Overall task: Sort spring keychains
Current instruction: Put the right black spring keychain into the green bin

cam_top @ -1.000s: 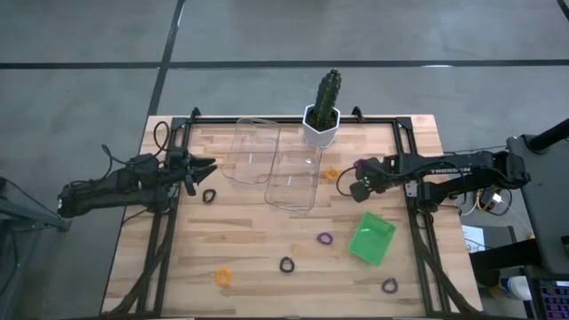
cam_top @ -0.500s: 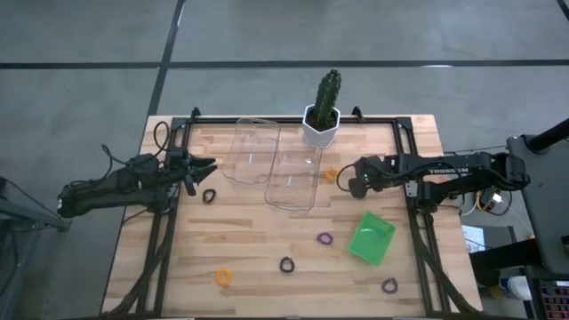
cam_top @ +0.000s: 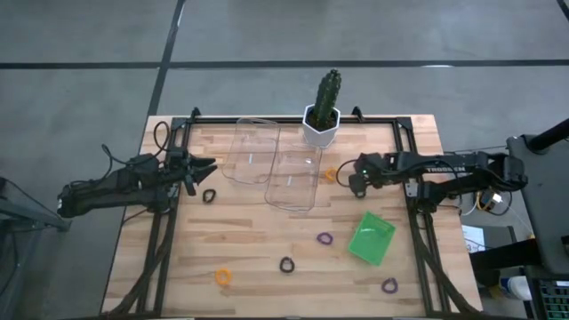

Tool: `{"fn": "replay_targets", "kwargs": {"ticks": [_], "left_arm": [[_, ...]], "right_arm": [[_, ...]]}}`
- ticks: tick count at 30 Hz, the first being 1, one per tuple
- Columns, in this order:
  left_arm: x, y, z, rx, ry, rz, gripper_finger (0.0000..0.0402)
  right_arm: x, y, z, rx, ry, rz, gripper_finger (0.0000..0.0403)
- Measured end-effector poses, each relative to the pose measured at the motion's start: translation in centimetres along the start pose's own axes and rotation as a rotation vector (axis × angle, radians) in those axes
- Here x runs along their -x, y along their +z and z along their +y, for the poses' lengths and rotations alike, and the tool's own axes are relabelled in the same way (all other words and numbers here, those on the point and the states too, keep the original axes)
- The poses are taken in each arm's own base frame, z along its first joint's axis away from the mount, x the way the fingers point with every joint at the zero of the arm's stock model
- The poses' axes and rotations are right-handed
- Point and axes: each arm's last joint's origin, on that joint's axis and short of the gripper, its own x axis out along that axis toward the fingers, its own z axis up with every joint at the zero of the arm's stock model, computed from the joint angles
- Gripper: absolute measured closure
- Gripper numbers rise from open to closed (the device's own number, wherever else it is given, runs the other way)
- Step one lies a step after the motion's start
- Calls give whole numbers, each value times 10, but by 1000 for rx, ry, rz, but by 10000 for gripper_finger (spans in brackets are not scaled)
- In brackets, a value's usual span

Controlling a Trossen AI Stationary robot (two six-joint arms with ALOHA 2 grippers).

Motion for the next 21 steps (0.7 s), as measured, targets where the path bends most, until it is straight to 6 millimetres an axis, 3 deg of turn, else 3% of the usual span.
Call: {"fn": "replay_targets", "kwargs": {"ticks": [6, 14, 21], "left_arm": [[0, 0, 0, 0, 1, 1, 248], [0, 0, 0, -1, 2, 3, 248], [0, 0, 0, -29, 5, 1, 248]], "right_arm": [[-23, -2, 4, -20, -111, 68, 108], [-34, -1, 8, -4, -173, 94, 123], [-35, 0, 10, -13, -172, 94, 189]]}}
